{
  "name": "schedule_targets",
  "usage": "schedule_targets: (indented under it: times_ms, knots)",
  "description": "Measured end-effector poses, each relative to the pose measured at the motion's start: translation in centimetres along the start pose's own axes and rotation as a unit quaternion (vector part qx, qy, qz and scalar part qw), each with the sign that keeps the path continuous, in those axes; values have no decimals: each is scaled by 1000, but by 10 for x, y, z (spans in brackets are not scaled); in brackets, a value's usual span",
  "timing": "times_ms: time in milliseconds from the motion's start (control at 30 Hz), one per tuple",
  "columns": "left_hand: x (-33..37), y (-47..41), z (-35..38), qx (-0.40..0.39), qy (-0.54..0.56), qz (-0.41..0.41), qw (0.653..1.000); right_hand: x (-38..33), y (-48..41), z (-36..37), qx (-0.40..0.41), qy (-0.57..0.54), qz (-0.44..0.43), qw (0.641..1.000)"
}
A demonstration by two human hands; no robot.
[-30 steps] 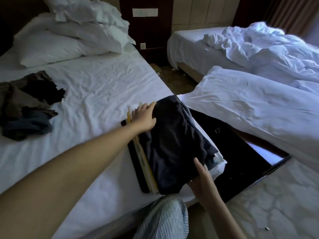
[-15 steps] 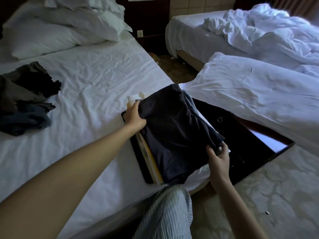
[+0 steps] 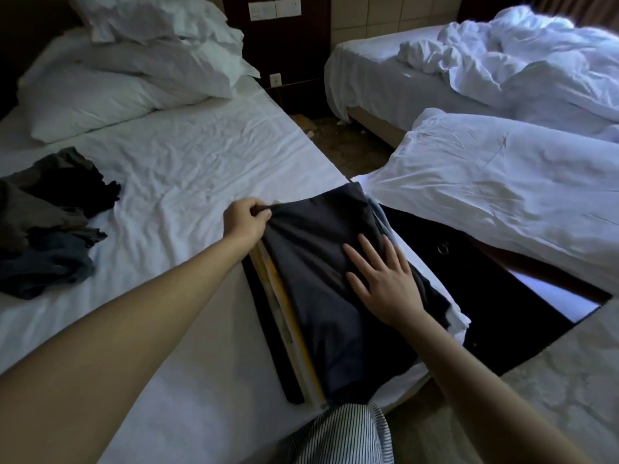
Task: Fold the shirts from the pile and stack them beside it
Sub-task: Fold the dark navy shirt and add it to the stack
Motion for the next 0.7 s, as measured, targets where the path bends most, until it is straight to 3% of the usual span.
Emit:
schedule_targets:
  times_ms: [100, 167, 233, 300, 367, 433, 500, 700]
  knots:
    - [-21, 11, 21, -9, -63, -53, 997, 10, 7, 12, -50, -17, 29, 998]
    - [-17, 19, 27, 4, -167, -33, 985, 9, 5, 12, -77, -32, 38, 996]
    - [23, 24, 26, 46, -212, 112, 970, 10, 1, 11, -85, -37, 43, 995]
    - [72, 47, 39, 44, -158, 310, 937, 10, -4, 11, -76, -42, 55, 995]
    - [92, 77, 70, -49, -165, 416, 893, 4, -4, 7, -29, -20, 40, 999]
    - [75, 85, 110, -183, -221, 370, 884, 3, -1, 2, 32, -7, 31, 999]
    - [57, 77, 134, -253, -226, 293, 894, 5, 5, 0, 65, 1, 30, 997]
    - [36, 60, 155, -261, -190, 289, 901, 6, 5, 4, 111, -11, 30, 993]
Point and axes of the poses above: each hand's wrist, its own y-axis away from the middle knuckle, its own z-axis out of the palm, x = y × z, the point moved 9 cm from there along -y, towards the middle knuckle, and after that the axes turned 14 degrees about x, right-handed, at the moved point
